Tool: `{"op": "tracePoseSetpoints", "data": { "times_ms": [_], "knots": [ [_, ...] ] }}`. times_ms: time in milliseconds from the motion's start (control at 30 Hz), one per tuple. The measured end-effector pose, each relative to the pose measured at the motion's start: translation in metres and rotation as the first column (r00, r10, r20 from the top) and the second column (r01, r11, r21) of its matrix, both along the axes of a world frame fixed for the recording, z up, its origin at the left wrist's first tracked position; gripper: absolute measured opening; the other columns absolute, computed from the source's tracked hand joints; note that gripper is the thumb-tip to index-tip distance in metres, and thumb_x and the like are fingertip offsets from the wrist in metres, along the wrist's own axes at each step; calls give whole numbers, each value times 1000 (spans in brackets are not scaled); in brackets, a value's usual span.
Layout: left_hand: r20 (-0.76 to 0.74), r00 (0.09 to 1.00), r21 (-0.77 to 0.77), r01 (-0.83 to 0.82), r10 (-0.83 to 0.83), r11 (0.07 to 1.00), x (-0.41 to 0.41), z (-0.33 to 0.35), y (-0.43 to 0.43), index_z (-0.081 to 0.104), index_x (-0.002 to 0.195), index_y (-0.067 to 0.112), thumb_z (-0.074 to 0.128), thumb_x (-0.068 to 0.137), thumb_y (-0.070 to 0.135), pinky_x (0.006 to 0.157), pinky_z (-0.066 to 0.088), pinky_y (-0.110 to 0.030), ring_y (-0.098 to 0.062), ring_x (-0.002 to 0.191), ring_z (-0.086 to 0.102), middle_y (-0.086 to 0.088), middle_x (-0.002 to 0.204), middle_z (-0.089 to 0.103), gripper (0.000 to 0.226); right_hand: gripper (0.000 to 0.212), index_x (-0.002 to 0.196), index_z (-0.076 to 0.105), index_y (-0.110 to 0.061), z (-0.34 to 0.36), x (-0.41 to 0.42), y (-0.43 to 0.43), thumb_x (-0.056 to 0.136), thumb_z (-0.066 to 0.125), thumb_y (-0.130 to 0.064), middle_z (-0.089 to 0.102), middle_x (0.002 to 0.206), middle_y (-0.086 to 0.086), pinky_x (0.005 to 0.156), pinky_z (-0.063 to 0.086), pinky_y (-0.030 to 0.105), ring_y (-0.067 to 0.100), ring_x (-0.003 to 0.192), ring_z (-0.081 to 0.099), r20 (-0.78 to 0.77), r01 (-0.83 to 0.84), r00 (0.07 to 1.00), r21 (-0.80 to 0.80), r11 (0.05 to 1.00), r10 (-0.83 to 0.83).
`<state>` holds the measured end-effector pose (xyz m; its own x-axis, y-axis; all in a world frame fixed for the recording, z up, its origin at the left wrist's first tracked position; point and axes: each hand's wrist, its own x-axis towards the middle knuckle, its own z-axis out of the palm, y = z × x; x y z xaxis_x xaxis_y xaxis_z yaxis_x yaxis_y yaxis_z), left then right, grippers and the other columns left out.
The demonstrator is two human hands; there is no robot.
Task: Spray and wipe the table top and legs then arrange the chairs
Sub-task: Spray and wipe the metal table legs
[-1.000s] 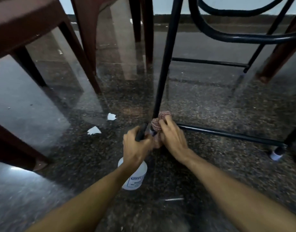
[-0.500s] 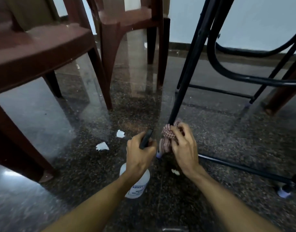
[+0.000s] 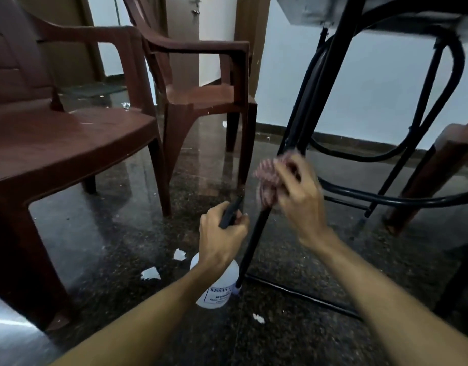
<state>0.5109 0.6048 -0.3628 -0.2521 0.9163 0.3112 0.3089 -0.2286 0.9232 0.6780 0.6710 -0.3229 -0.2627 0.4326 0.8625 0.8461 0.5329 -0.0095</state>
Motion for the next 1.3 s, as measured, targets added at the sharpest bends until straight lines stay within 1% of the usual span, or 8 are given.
{"op": "tracePoseSetpoints", "data": {
  "times_ms": [167, 400, 600, 700, 800, 1000, 1133, 1300],
  "knots": [
    [4, 1000, 48, 5, -5, 999, 11, 31, 7, 52, 72, -1, 67, 89, 17, 52, 35, -37, -21, 52, 39, -24, 63, 50, 29, 65, 143, 50, -7, -3, 10, 17, 82, 64, 11, 42, 143, 20, 73, 59, 53, 47, 119, 49, 184, 259, 959, -245, 934, -217],
    [-5, 1000, 90, 1, 0, 996, 22, 53, 16, 55, 71, 3, 70, 86, 17, 49, 35, -29, -19, 54, 43, -21, 64, 57, 25, 49, 136, 51, -3, 54, -6, 23, 89, 64, 3, 48, 129, 18, 71, 56, 40, 35, 105, 53, 98, 202, 976, -108, 973, -192],
    [25, 998, 70, 48, -50, 996, 27, 55, 15, 52, 66, 12, 69, 89, 18, 51, 34, -31, -19, 52, 39, -10, 55, 47, 29, 50, 139, 49, -6, -4, 39, 5, 91, 56, 2, 45, 138, 14, 89, 54, 50, 39, 121, 50, 85, 234, 972, -408, 883, -218],
    [5, 999, 75, 45, -46, 996, 28, 52, 21, 53, 68, 11, 70, 88, 20, 51, 36, -32, -19, 52, 41, -14, 58, 51, 28, 45, 135, 56, -5, 16, 38, 11, 90, 59, 0, 51, 131, 15, 87, 55, 47, 38, 115, 55, 5, 166, 985, -290, 942, -172],
    [-28, 999, 63, 23, -22, 998, 30, 42, 26, 50, 67, 6, 68, 88, 19, 50, 31, -30, -19, 52, 36, -11, 56, 45, 31, 48, 140, 54, -6, 31, 21, 22, 92, 57, -3, 52, 132, 18, 84, 55, 41, 36, 116, 54, 70, 76, 995, -133, 988, -67],
    [-55, 998, -29, 4, -6, 1000, 28, 5, 17, 48, 66, 8, 65, 87, 15, 49, 29, -24, -13, 52, 35, -4, 55, 45, 28, 67, 143, 53, -10, -37, 26, 14, 81, 62, 12, 51, 132, 22, 77, 58, 53, 44, 113, 56, 162, 87, 986, -337, 937, -33],
    [-61, 998, -116, -25, 18, 993, 23, -27, 8, 51, 69, 3, 66, 87, 18, 54, 35, -32, -22, 55, 43, -20, 63, 54, 28, 57, 140, 55, -8, -29, 10, 14, 86, 61, 8, 51, 130, 21, 67, 58, 43, 42, 97, 62, 152, 117, 985, -280, 953, -76],
    [-81, 996, -214, -53, 37, 975, 9, -71, -9, 48, 61, 8, 66, 85, 19, 51, 35, -31, -21, 52, 43, -11, 56, 50, 32, 63, 144, 48, -15, -90, 12, -5, 85, 58, 4, 39, 141, 16, 79, 51, 47, 39, 121, 46, 322, 146, 947, -464, 874, 13]
  ]
}}
